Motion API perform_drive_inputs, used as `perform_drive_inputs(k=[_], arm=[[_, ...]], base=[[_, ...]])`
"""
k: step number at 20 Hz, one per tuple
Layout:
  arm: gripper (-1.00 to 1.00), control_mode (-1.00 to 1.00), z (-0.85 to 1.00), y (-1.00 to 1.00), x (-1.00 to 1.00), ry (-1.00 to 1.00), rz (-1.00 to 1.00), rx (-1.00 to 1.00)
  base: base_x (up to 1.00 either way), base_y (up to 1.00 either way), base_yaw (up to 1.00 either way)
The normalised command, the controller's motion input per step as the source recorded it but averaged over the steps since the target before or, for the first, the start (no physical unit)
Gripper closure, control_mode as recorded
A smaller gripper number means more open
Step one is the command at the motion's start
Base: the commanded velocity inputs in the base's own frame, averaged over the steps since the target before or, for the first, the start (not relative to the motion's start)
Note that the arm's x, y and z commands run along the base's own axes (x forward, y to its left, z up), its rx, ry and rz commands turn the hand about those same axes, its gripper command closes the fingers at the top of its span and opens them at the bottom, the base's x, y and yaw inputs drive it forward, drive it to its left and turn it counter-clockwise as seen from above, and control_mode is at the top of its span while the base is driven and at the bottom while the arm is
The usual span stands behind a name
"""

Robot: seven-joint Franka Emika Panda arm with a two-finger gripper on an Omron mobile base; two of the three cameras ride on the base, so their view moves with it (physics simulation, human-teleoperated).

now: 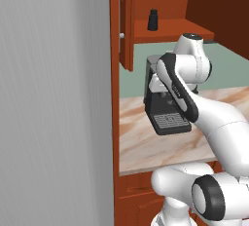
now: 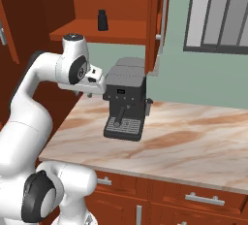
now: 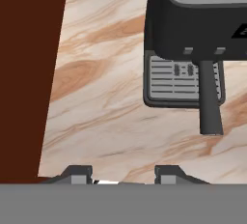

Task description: Retrieve the shaker from the cabinet and place it next the steak on a plate on the dining table.

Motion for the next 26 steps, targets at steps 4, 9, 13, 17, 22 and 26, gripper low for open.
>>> perform_drive_inputs(k=[4,9,13,17,22,26], arm=[[-1.00,-1.00,-0.01,0.00,-0.18,0.00,0.00,0.00],[-1.00,-1.00,0.18,0.00,-0.14,-0.05,0.00,0.00],[-1.00,-1.00,0.56,-0.04,-0.10,-0.12,0.00,0.00],[-1.00,-1.00,0.64,-0.03,-0.01,-0.12,0.00,0.00],[-1.00,-1.00,0.61,-0.04,-0.02,-0.13,0.00,-0.01],[-1.00,-1.00,0.55,0.00,-0.01,-0.16,0.00,-0.03]], base=[[0.00,0.00,0.00],[0.00,0.00,0.00],[0.00,0.00,0.00],[0.00,0.00,0.00],[0.00,0.00,0.00],[0.00,0.00,0.00]])
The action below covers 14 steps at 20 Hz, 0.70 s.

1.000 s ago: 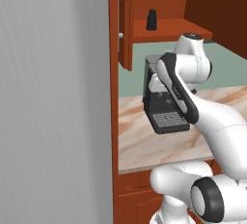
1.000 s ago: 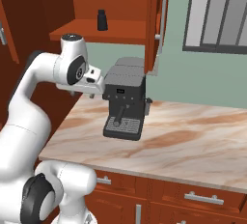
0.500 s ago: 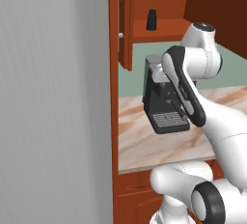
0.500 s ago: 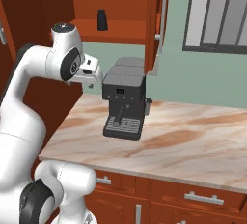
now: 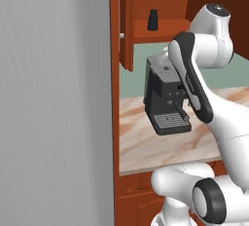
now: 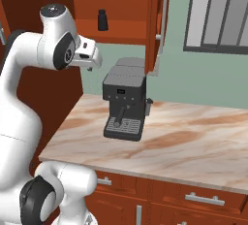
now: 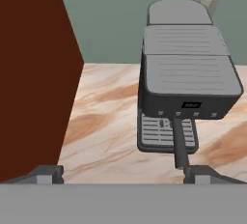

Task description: Retrieve the shaker from the cabinet and place it next the steak on a plate on the dining table.

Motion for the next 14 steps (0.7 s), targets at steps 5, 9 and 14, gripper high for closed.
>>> perform_drive_inputs(k=[5,9,14], arm=[[-1.00,-1.00,0.40,0.00,0.00,-0.26,0.03,-0.04],[-1.00,-1.00,0.19,0.00,0.00,-0.26,0.03,-0.03],[-1.00,-1.00,0.11,0.00,0.00,-0.24,0.01,0.00]], base=[[0.00,0.00,0.00],[0.00,0.00,0.00],[0.00,0.00,0.00]])
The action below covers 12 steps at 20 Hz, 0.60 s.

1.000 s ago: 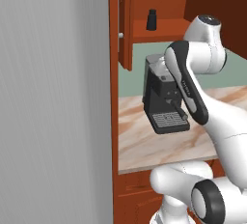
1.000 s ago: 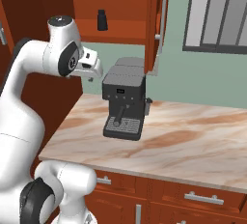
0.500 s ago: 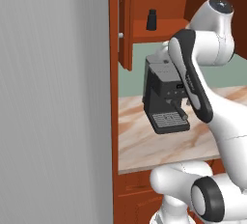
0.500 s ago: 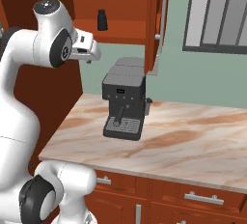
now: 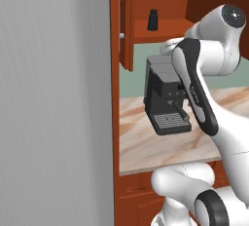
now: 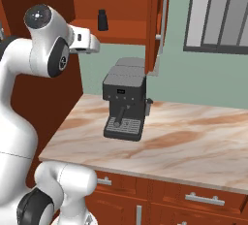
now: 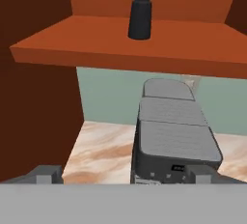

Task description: Retrieve the shaker from the cabinet and place it next the steak on a plate on the dining table.

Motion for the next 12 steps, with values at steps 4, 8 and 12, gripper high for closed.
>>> perform_drive_inputs(k=[4,8,12], arm=[[-1.00,-1.00,0.15,0.00,0.00,-0.16,0.00,0.00],[-1.00,-1.00,0.53,0.00,0.00,0.00,0.00,0.00],[-1.00,-1.00,0.69,0.00,0.00,0.00,0.00,0.00]], base=[[0.00,0.00,0.00],[0.00,0.00,0.00],[0.00,0.00,0.00]])
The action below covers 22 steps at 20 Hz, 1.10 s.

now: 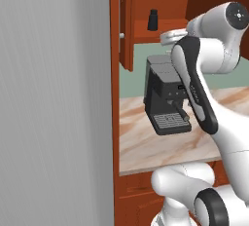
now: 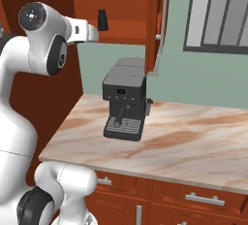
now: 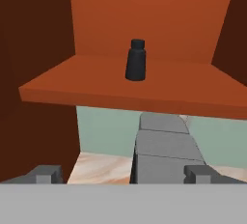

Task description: Retrieve the shaker from the cabinet and place it next the steak on a plate on the dining table.

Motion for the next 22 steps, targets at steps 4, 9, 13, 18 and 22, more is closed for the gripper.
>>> perform_drive_inputs(k=[4,9,13,18,22], arm=[[-1.00,-1.00,0.51,0.00,0.00,-0.02,0.00,0.00],[-1.00,-1.00,0.08,0.00,0.05,-0.12,0.00,-0.01],[-1.00,-1.00,0.00,0.00,0.21,-0.05,0.00,0.00],[-1.00,-1.00,0.00,0.00,0.37,0.00,0.00,0.00],[-1.00,-1.00,0.00,0.00,0.45,-0.01,0.00,0.00]], base=[[0.00,0.00,0.00],[0.00,0.00,0.00],[0.00,0.00,0.00],[0.00,0.00,0.00],[0.00,0.00,0.00]])
